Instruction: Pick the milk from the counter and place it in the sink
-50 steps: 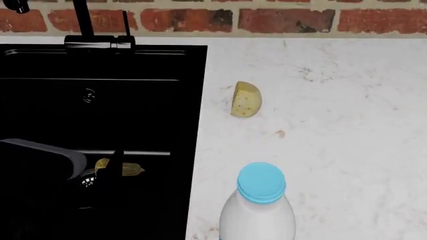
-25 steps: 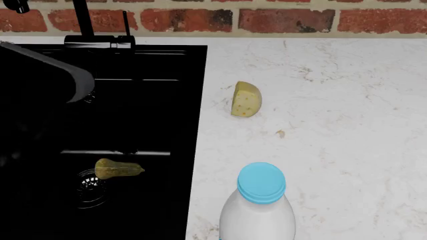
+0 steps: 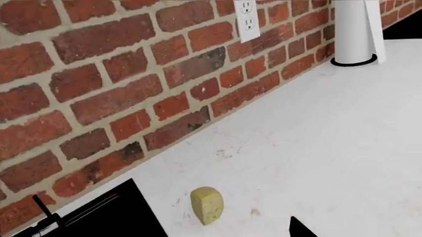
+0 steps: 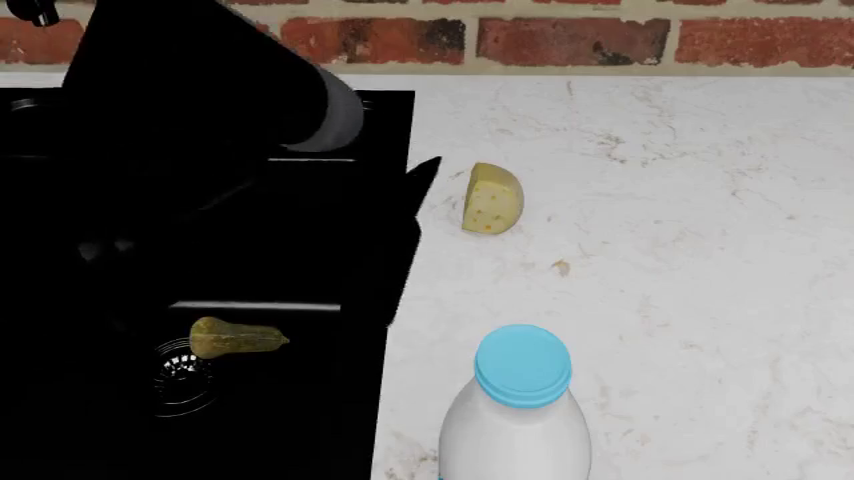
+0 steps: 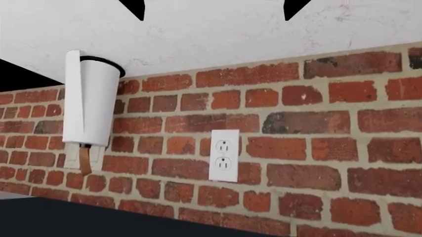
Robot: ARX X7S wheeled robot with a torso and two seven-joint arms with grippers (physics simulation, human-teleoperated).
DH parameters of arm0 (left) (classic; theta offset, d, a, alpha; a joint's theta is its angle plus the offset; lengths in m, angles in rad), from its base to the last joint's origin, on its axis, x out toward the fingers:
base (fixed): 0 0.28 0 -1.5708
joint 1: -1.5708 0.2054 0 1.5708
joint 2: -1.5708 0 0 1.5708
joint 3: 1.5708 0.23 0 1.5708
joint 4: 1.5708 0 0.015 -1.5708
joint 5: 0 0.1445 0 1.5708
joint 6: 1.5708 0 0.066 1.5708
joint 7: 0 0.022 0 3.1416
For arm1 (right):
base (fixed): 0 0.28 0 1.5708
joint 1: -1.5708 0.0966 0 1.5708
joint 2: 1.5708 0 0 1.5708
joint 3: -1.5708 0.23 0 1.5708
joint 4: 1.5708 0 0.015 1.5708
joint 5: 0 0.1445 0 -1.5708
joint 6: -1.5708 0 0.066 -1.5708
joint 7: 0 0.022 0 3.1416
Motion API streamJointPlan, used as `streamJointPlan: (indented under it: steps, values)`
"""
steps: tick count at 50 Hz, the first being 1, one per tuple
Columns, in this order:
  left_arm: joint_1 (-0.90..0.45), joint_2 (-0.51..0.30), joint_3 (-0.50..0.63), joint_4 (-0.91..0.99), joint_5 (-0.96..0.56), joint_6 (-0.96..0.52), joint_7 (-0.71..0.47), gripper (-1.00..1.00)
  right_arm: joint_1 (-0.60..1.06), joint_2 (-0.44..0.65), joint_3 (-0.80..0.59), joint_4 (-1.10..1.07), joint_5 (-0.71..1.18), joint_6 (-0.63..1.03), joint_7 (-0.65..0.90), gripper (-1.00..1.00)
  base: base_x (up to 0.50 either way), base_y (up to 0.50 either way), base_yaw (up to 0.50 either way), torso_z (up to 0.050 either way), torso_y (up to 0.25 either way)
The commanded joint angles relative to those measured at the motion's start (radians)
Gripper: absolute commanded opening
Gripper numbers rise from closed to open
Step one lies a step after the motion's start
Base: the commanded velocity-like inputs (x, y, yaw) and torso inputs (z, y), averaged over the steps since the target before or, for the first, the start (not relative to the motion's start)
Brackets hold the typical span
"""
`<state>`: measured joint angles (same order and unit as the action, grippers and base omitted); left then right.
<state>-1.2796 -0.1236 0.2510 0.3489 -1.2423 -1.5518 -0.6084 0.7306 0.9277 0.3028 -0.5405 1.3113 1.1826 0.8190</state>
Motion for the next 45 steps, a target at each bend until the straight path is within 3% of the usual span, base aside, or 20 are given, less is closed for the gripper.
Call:
streamJointPlan:
  steps: [1,12,23,45]
  values:
    - [-0.079,0.065,0.075,-0.129,-0.242,0.023,-0.187,1.00,-0.033,-0.020,0.027,-0.008,-0.023,-0.015,-0.025,1.00,0.00,0.00,0.00,0.000,0.000]
    - [-0.064,0.116,0.162,-0.166,-0.359,0.104,-0.296,1.00,-0.079,-0.025,0.045,-0.005,-0.042,-0.038,-0.052,1.00,0.00,0.00,0.00,0.000,0.000]
    - [-0.068,0.110,0.291,-0.192,-0.464,0.214,-0.348,1.00,-0.107,-0.039,0.018,0.012,-0.103,-0.077,-0.094,1.00,0.00,0.00,0.00,0.000,0.000]
    - [-0.031,0.083,0.435,-0.206,-0.446,0.317,-0.265,1.00,-0.131,-0.052,-0.018,0.050,-0.172,-0.129,-0.148,1.00,0.00,0.00,0.00,0.000,0.000]
